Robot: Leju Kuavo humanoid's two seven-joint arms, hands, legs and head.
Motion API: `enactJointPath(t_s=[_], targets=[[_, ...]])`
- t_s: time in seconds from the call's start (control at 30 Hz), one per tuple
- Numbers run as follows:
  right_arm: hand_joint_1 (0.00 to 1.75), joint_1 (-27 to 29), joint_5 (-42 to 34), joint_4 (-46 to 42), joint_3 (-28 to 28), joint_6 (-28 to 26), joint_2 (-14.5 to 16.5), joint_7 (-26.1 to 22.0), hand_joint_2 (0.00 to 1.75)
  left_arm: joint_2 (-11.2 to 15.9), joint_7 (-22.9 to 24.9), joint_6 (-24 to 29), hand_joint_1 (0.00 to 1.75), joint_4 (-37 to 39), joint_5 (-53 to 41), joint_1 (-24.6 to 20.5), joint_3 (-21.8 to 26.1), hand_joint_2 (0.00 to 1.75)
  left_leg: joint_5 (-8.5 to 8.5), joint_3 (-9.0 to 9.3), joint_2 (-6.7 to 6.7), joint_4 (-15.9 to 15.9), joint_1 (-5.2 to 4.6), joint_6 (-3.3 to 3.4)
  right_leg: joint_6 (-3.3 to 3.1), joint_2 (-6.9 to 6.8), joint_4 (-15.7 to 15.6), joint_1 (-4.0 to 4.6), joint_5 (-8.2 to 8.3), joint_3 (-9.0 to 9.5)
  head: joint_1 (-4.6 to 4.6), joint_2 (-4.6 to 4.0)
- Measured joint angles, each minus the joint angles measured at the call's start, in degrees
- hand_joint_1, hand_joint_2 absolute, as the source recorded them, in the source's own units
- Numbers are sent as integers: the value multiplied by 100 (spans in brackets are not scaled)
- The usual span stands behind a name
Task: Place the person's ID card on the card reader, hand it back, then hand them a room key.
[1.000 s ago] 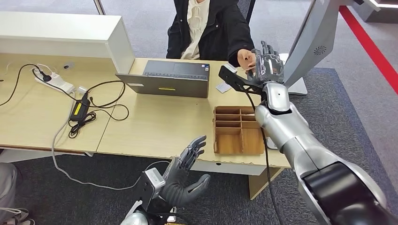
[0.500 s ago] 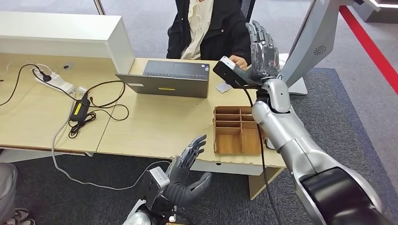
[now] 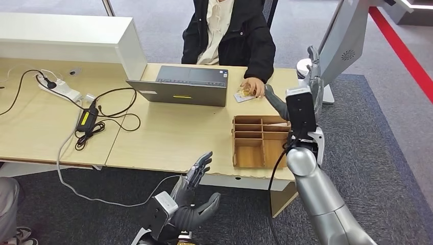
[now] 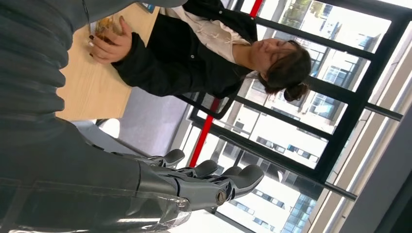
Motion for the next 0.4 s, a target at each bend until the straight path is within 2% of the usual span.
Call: enactJointPath(t_s=[0.2, 0.4], targets=[[0, 1072, -619, -838, -344, 7, -25, -624, 175, 105, 5, 163, 0, -228, -38, 212, 123, 175, -2, 0, -1, -2, 1, -2, -2, 0, 1, 4, -2, 0, -2, 1], [0, 1858, -730, -1292, -399, 16, -48, -682, 175, 180, 20, 262, 0, -363, -32, 262, 156, 175, -2, -2, -1, -4, 1, -3, -4, 0, 2, 5, -3, 1, -2, 0]])
